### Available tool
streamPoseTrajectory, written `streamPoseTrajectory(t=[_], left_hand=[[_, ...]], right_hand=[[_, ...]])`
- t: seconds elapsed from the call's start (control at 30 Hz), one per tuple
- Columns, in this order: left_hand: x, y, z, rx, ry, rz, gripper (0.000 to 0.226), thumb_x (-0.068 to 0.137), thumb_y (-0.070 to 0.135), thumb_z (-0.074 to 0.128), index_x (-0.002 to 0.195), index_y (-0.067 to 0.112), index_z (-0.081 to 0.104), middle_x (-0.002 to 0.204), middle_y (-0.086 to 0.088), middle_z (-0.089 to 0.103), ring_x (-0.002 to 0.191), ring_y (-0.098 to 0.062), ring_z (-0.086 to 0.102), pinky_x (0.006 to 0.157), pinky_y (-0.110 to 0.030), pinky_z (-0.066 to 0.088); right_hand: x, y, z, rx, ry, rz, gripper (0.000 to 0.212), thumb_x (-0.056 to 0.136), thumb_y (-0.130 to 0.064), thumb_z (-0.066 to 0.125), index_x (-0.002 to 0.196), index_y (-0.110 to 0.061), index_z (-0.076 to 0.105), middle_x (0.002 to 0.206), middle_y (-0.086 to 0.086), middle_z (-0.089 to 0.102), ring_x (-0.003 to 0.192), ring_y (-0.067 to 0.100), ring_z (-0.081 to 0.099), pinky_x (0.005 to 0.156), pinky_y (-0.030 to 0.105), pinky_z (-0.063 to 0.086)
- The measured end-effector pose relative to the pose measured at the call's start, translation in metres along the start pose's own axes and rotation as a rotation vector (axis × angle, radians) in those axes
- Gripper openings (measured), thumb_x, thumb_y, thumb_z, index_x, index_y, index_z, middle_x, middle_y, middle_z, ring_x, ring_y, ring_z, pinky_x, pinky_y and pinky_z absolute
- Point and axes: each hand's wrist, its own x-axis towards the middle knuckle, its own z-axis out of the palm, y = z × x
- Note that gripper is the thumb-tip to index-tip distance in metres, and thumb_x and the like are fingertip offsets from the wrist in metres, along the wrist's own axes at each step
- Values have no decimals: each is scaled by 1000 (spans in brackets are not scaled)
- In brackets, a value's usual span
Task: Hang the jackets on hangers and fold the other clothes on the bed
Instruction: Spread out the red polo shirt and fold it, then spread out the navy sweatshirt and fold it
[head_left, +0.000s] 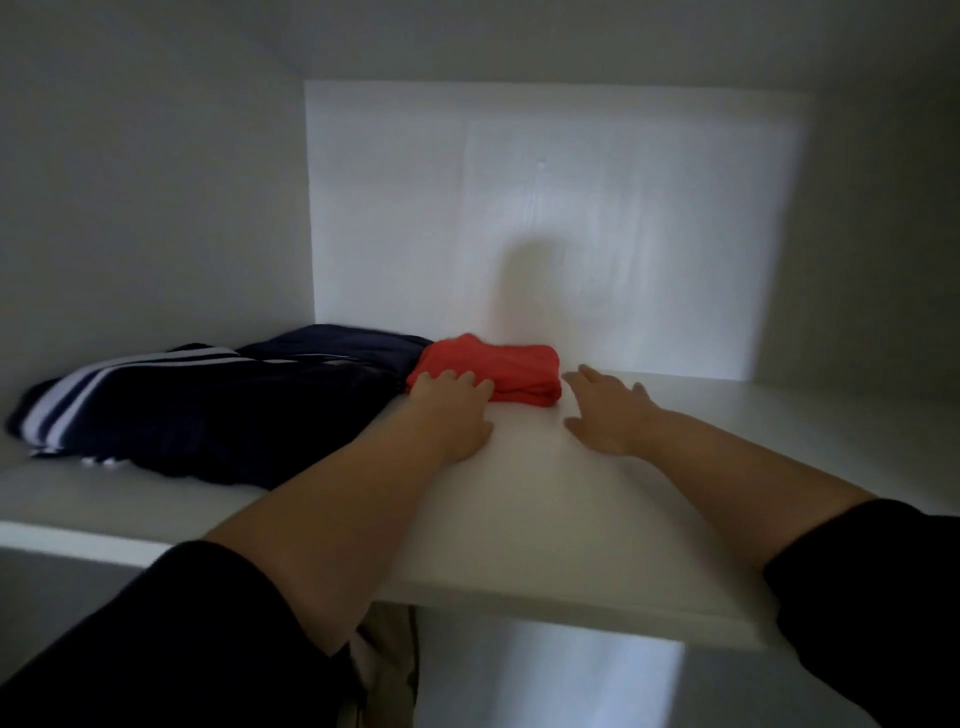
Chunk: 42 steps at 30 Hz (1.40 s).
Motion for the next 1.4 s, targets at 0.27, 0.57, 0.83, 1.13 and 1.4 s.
streamPoseTrajectory(t=[0.27, 0.57, 0.83, 1.13, 1.4], left_hand=[[-74, 55, -50, -159, 207, 58, 60, 96, 45, 39, 148, 18, 25, 155, -8, 24, 138, -29, 28, 108, -48, 26], [-237, 140, -74, -338, 323, 213, 58, 95, 40, 42, 147, 19, 24, 154, -7, 23, 139, -28, 24, 108, -49, 24], [-402, 265, -106, -574, 296, 453, 64, 95, 36, 43, 151, 20, 16, 158, -6, 13, 141, -27, 20, 112, -44, 22], [-567, 448, -207, -588, 476, 906, 65, 95, 30, 40, 152, 14, 14, 159, -6, 11, 144, -23, 13, 116, -41, 16], [-769, 694, -298, -702, 457, 1198, 63, 94, 27, 42, 150, 11, 19, 158, -11, 14, 144, -28, 15, 115, -44, 18]], right_hand=[[-110, -3, -28, 67, 173, 105, 62, 97, -36, 46, 149, -15, 22, 158, 7, 18, 142, 28, 22, 112, 56, 16], [-334, -8, -26, 210, 368, 369, 55, 91, -28, 57, 139, -8, 40, 145, 14, 40, 133, 32, 37, 110, 43, 30], [-582, -12, -37, -86, 370, 587, 60, 92, -34, 51, 145, -12, 32, 158, 12, 18, 146, 27, 12, 119, 43, 11], [-875, 36, -80, -290, 348, 874, 58, 93, -29, 47, 146, -13, 28, 159, 10, 14, 148, 25, 7, 120, 43, 4], [-1196, 86, -104, -285, 269, 1199, 59, 91, -28, 49, 145, -11, 30, 158, 11, 18, 147, 24, 9, 120, 42, 8]])
